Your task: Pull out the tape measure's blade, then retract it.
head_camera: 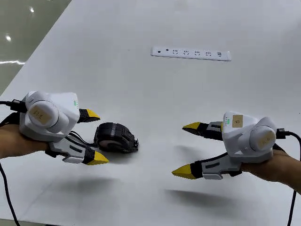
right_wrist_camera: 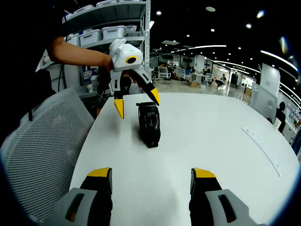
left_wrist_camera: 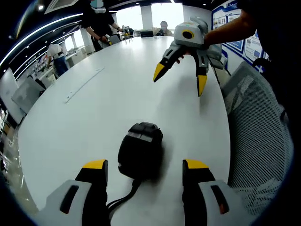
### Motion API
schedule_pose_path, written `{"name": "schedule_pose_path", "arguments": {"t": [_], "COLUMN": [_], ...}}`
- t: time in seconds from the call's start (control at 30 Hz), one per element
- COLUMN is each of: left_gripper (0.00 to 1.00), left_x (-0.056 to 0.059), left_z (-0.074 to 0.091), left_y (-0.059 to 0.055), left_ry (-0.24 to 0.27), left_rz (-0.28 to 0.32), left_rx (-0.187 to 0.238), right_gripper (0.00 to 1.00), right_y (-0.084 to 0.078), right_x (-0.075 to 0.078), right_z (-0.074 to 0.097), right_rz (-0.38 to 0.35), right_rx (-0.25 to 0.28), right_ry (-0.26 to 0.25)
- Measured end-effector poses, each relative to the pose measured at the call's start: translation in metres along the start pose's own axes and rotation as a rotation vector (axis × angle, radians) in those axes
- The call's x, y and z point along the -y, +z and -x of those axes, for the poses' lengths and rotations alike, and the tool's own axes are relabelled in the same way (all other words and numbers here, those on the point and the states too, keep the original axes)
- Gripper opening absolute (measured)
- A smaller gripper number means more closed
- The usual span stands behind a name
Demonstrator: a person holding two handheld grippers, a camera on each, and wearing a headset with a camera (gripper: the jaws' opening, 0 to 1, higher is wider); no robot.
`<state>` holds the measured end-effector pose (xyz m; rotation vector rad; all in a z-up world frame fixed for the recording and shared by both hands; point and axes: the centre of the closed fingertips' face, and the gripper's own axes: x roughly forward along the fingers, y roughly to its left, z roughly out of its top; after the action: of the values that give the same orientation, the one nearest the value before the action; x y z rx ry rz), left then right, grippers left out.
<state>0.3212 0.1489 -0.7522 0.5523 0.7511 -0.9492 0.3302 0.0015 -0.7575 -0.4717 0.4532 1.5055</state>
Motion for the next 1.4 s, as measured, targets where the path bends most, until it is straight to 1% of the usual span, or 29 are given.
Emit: {"name": "schedule_pose_path", "arguments": {"t": [0.07,0.13,0.2,0.4,0.57,0.67,0.8,0.93,1.0,1.03,1.07,1.4], "left_gripper": [0.58,0.55,0.52,0.47,0.42,0.37,0.36,0.33,0.3,0.29,0.29,0.28], "left_x": [0.001,0.0,0.001,-0.004,-0.007,-0.007,-0.008,-0.008,-0.007,-0.006,-0.006,-0.006], "left_z": [-0.001,-0.002,-0.003,-0.007,-0.01,-0.012,-0.015,-0.02,-0.022,-0.023,-0.023,-0.023], "left_y": [-0.001,-0.002,-0.002,-0.002,-0.003,-0.004,-0.004,-0.003,-0.005,-0.006,-0.006,-0.006], "left_ry": [-0.022,-0.032,-0.048,-0.059,-0.077,-0.091,-0.094,-0.105,-0.109,-0.118,-0.114,-0.151], "left_rz": [-0.011,-0.025,-0.036,-0.063,-0.081,-0.089,-0.113,-0.12,-0.132,-0.136,-0.138,-0.125], "left_rx": [-0.009,-0.024,-0.03,-0.041,-0.057,-0.065,-0.072,-0.079,-0.092,-0.091,-0.092,-0.095], "right_gripper": [0.64,0.62,0.6,0.51,0.45,0.43,0.4,0.37,0.34,0.33,0.33,0.27], "right_y": [0.001,0.003,0.005,0.007,0.01,0.012,0.013,0.015,0.016,0.016,0.016,0.016], "right_x": [0.0,0.0,-0.001,0.0,0.001,0.002,0.004,0.004,0.004,0.004,0.004,0.002], "right_z": [-0.004,-0.008,-0.011,-0.024,-0.034,-0.04,-0.049,-0.057,-0.061,-0.064,-0.066,-0.082], "right_rz": [0.01,0.022,0.035,0.075,0.096,0.108,0.123,0.137,0.148,0.147,0.146,0.158], "right_rx": [-0.003,-0.004,-0.007,-0.018,-0.026,-0.033,-0.042,-0.056,-0.065,-0.068,-0.072,-0.094], "right_ry": [0.014,0.024,0.038,0.068,0.085,0.095,0.108,0.123,0.129,0.134,0.138,0.165]}}
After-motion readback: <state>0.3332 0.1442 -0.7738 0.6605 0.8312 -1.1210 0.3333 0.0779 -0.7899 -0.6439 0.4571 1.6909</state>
